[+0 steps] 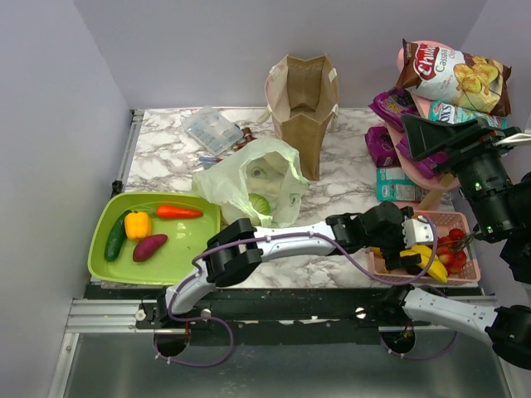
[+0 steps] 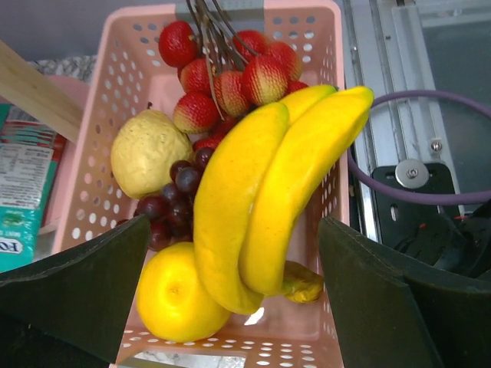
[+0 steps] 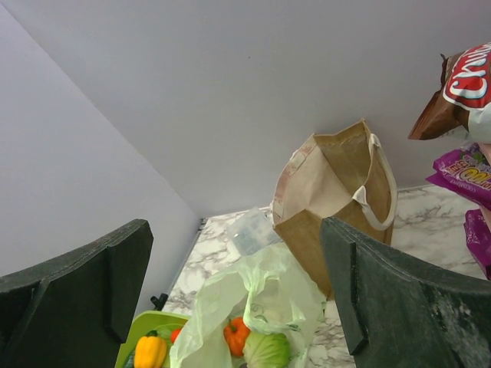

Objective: Place the food into the grocery bag and tie it

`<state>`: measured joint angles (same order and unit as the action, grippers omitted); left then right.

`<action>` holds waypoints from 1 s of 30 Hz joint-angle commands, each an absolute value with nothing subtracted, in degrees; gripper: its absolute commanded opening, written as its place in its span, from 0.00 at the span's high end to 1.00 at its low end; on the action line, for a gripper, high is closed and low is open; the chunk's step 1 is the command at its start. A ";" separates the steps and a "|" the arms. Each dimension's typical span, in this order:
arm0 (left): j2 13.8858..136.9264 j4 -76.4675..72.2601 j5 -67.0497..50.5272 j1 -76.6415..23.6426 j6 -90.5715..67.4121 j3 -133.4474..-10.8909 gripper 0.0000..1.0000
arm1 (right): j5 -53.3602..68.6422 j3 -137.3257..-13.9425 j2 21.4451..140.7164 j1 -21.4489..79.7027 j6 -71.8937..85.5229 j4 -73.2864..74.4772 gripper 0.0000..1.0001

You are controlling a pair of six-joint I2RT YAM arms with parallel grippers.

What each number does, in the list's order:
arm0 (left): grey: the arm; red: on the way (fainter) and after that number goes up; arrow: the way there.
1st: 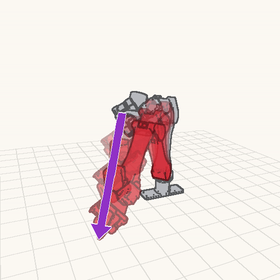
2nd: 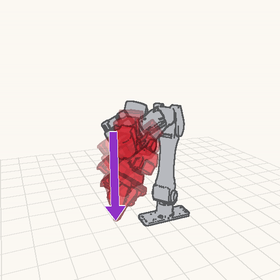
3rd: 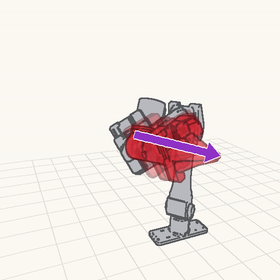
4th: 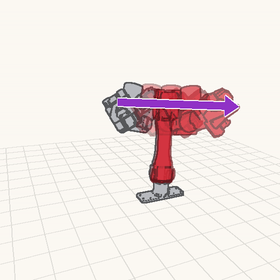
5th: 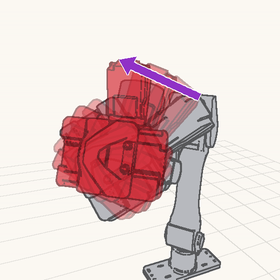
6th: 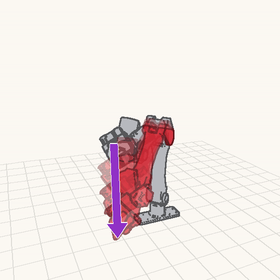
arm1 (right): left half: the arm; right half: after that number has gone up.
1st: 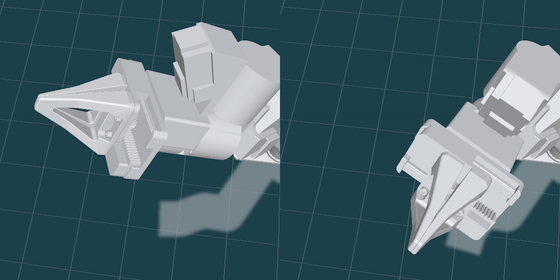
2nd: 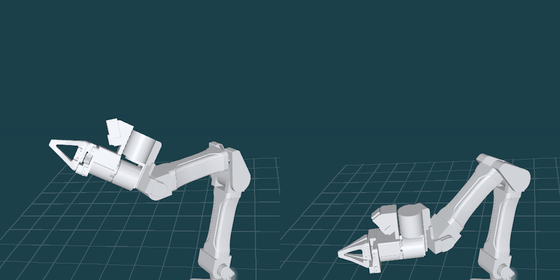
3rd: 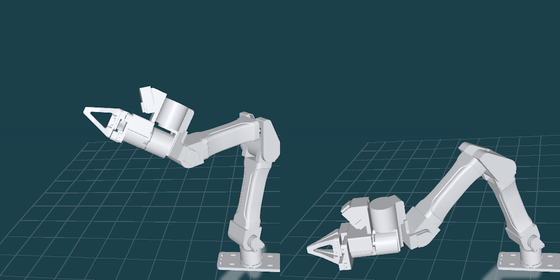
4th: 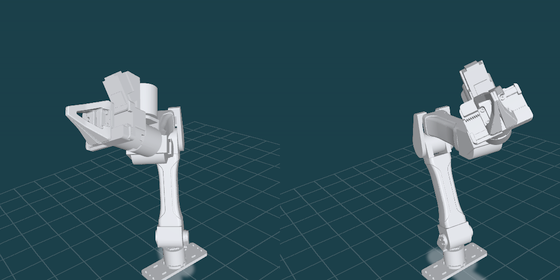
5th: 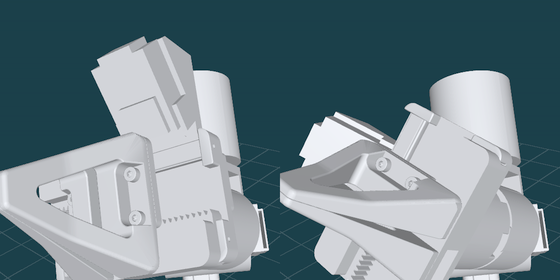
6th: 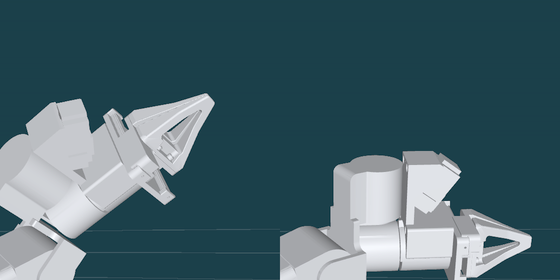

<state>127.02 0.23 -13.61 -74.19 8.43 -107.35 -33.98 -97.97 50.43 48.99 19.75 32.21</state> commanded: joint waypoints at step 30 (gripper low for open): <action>131.47 6.67 -5.98 -75.81 11.26 -115.02 0.90 | -32.73 -97.47 50.73 48.78 21.13 31.86 0.01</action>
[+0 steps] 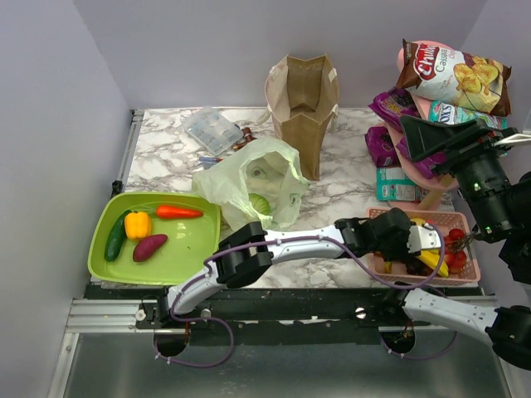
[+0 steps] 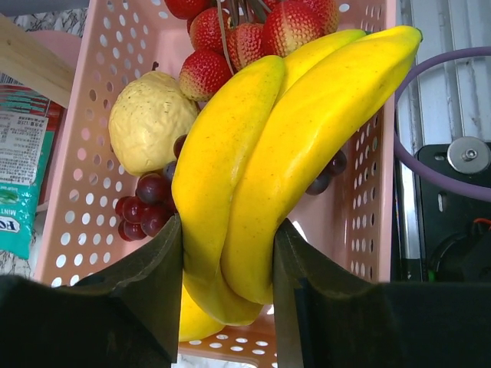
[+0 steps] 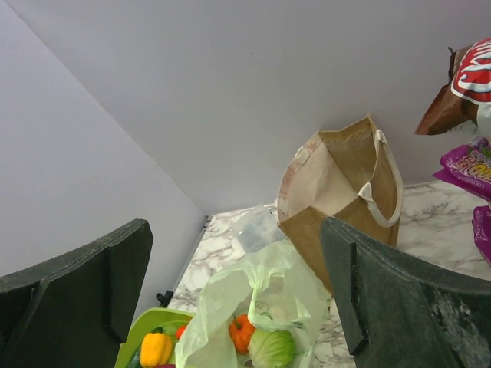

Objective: Place the food into the grocery bag and tie it

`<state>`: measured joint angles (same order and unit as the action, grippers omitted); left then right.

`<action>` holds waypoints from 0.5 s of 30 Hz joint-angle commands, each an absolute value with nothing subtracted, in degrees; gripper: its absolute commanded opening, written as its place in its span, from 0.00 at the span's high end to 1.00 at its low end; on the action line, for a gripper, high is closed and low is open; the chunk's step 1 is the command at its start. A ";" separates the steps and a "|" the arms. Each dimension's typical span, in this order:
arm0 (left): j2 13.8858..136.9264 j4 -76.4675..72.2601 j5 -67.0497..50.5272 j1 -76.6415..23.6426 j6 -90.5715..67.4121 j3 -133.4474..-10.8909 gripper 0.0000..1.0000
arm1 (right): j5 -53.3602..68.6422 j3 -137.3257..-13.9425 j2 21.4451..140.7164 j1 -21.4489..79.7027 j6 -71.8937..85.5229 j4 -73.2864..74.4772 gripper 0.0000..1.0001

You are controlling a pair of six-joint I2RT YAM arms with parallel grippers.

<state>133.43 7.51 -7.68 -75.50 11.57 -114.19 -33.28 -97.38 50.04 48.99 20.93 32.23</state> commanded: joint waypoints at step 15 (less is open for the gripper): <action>117.19 5.21 -1.88 -75.76 5.37 -109.00 1.00 | -35.76 -98.09 52.44 48.83 18.49 29.71 0.00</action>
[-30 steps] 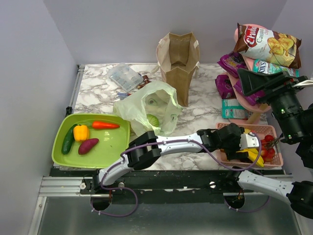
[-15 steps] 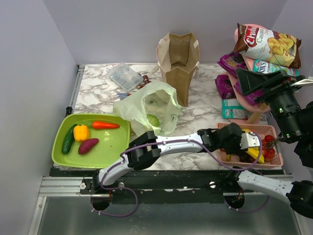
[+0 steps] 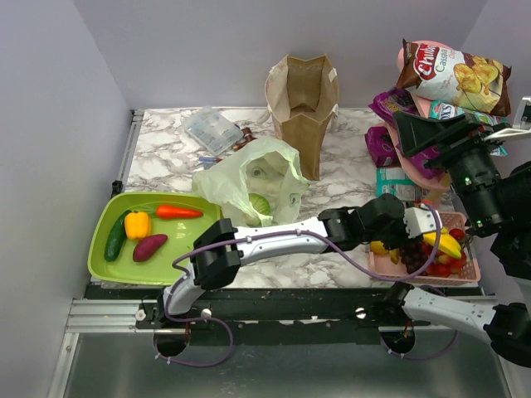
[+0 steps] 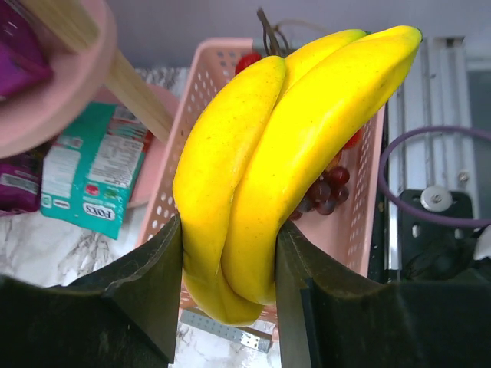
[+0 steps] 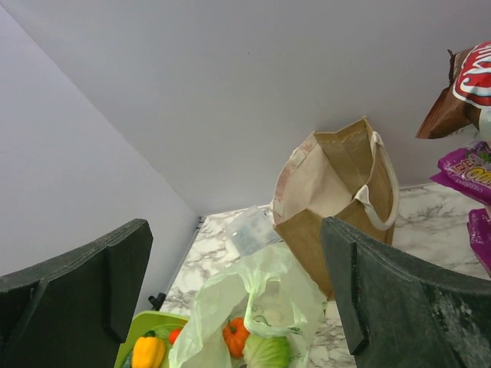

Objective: Place the food into the grocery bag and tie it

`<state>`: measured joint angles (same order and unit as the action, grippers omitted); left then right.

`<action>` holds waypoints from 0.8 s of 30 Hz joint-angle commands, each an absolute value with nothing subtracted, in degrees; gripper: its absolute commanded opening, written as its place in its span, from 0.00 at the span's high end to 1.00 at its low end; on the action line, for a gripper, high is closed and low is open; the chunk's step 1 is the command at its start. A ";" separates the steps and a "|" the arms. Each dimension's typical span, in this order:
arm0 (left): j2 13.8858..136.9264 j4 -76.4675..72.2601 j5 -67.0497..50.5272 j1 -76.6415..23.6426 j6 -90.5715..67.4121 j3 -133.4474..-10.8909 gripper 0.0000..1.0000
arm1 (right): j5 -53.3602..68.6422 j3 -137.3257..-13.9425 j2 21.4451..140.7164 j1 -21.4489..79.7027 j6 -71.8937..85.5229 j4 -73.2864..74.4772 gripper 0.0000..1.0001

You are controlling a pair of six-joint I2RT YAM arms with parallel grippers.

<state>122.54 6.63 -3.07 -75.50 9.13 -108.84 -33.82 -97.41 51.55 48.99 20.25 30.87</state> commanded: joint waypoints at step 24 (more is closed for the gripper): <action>88.80 14.94 22.04 -75.68 1.12 -81.77 1.00 | -41.54 -95.27 50.59 48.78 20.12 35.85 0.00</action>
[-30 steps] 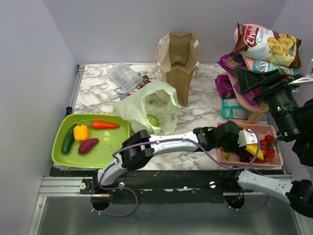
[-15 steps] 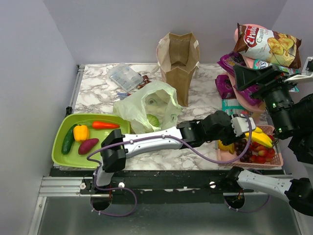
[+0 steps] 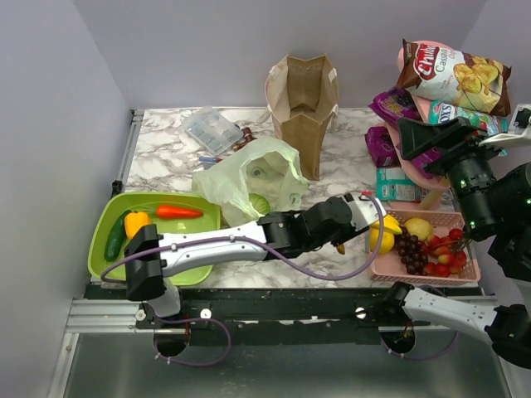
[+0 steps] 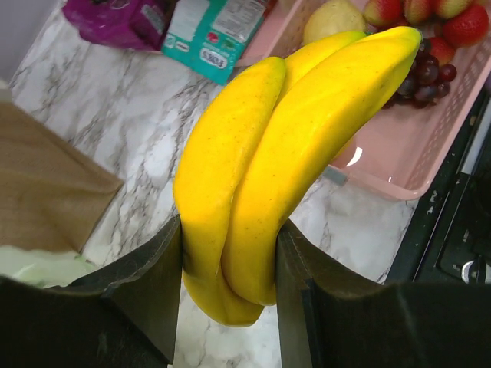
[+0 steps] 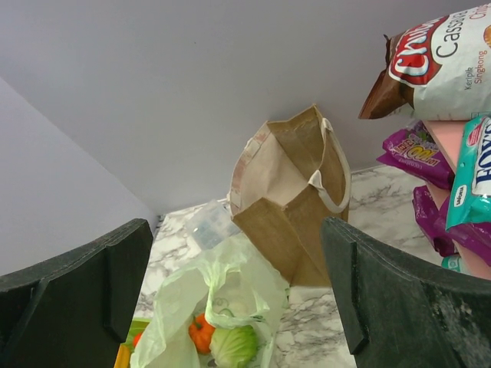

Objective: Place the food into the grocery bag and tie it

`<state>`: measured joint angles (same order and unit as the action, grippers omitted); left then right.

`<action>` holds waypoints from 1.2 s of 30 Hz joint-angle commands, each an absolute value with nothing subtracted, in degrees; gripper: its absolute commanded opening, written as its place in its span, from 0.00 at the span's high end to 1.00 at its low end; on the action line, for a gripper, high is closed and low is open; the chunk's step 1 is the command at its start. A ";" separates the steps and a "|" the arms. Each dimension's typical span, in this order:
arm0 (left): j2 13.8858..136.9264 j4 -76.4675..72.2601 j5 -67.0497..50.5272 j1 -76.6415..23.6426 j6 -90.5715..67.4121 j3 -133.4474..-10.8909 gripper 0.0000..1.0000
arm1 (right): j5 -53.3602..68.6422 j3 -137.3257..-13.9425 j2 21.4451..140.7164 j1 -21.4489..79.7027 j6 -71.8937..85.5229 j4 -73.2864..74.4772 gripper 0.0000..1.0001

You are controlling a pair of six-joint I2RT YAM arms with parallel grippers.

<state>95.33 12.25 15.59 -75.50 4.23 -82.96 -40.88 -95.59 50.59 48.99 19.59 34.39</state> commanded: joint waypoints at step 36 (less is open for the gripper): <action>50.83 11.22 24.34 -63.19 -17.29 -50.68 1.00 | -38.58 -92.61 53.17 48.80 21.48 35.02 0.00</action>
<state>56.47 13.58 25.82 -63.42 -15.77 -52.45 -39.70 -93.51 52.69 48.99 20.97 34.81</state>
